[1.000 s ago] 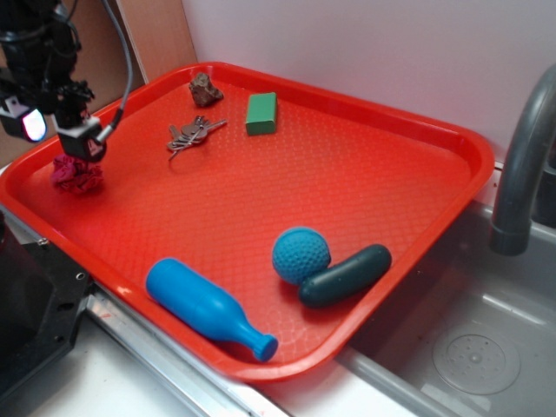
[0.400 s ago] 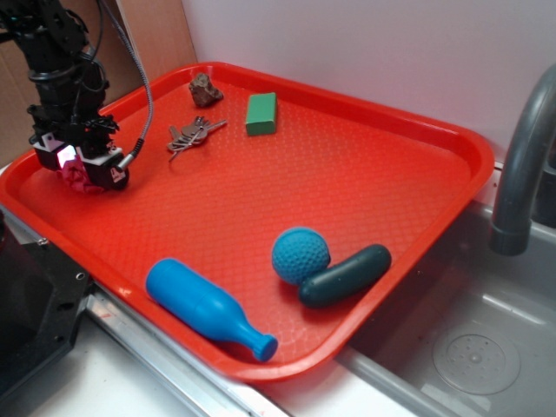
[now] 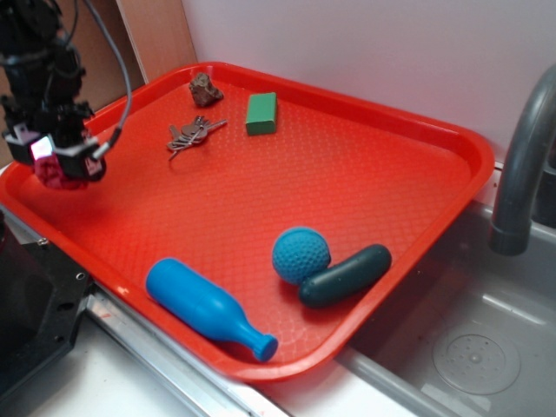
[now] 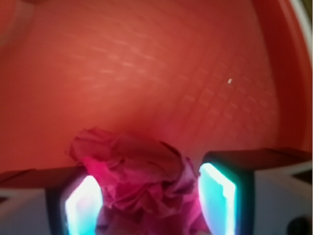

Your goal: Grab the red paper.

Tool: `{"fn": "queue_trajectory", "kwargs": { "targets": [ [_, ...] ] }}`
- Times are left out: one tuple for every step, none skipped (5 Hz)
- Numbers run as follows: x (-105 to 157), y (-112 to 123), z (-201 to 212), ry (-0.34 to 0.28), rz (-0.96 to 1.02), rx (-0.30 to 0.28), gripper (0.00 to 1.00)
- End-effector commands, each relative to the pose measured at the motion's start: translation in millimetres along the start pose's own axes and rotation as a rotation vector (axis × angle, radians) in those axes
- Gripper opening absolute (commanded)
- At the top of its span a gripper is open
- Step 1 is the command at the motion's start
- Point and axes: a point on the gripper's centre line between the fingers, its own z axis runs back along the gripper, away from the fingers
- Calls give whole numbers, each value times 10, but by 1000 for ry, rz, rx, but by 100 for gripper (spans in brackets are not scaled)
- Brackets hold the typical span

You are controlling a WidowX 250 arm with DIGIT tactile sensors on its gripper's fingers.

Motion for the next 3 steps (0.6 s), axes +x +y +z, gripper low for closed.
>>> {"fn": "queue_trajectory", "kwargs": {
  "targets": [
    [111,-538,979,-134,-113,-51,0],
    [184,-860,1445,-193,-173,13,0],
    [225,-967,1517,-203,-200,4,0]
  ]
}}
